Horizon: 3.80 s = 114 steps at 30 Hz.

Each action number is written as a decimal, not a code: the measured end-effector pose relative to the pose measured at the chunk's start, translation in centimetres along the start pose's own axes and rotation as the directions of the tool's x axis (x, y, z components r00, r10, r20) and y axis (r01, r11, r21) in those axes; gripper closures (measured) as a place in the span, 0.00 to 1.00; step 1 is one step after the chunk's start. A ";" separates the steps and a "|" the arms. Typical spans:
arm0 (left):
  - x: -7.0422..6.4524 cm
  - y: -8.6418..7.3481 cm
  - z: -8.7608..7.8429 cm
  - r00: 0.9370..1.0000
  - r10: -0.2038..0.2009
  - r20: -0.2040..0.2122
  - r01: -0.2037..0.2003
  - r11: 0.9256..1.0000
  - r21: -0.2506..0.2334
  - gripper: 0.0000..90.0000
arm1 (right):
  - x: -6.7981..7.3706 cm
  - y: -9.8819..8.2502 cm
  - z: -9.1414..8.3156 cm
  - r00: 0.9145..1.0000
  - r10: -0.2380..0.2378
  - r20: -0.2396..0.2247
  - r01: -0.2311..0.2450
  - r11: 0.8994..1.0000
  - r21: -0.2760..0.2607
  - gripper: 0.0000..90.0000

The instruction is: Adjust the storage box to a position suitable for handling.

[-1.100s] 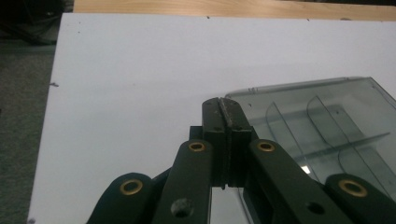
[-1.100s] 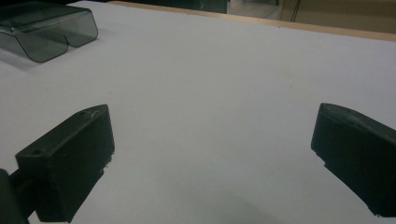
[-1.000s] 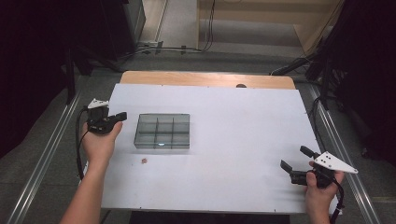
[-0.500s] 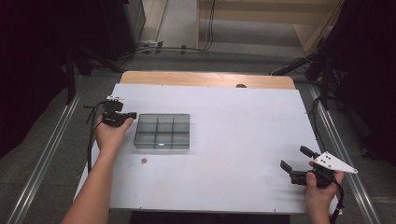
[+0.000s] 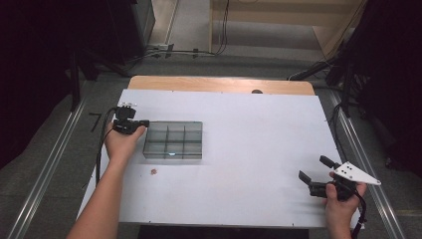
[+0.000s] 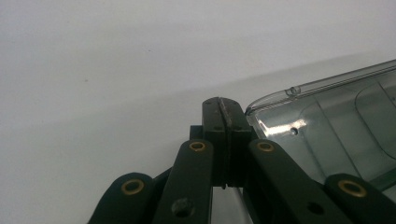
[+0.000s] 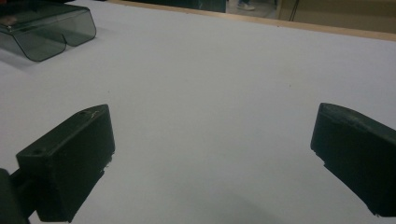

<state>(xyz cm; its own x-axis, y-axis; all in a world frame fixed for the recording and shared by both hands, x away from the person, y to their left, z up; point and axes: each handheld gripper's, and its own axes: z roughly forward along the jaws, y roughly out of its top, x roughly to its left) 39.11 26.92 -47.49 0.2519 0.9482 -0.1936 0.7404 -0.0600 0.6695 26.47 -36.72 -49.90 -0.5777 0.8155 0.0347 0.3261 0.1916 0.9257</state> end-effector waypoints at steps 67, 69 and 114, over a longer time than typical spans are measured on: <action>-11.8 -4.5 -1.6 0.959 0.158 0.234 -0.161 0.987 -0.009 1.00 | 0.1 0.0 0.0 1.000 -0.010 0.004 0.010 1.000 0.009 0.00; -12.0 -4.6 -1.6 0.959 0.160 0.234 -0.162 0.987 -0.008 1.00 | 0.1 0.0 0.1 1.000 -0.009 0.003 0.009 1.000 0.009 0.00; -13.6 -11.3 -6.1 0.916 0.259 0.305 -0.167 0.940 -0.298 0.37 | 5.7 11.3 7.5 0.968 0.026 -0.251 0.018 0.985 0.169 0.98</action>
<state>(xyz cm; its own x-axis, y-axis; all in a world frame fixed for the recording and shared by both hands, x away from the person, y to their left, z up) 23.55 16.58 -48.05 0.6129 0.7581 -0.2227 0.4682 -0.1215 0.8752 32.49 -25.80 -42.04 -0.7387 0.6567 0.1523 0.4378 0.2956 0.8491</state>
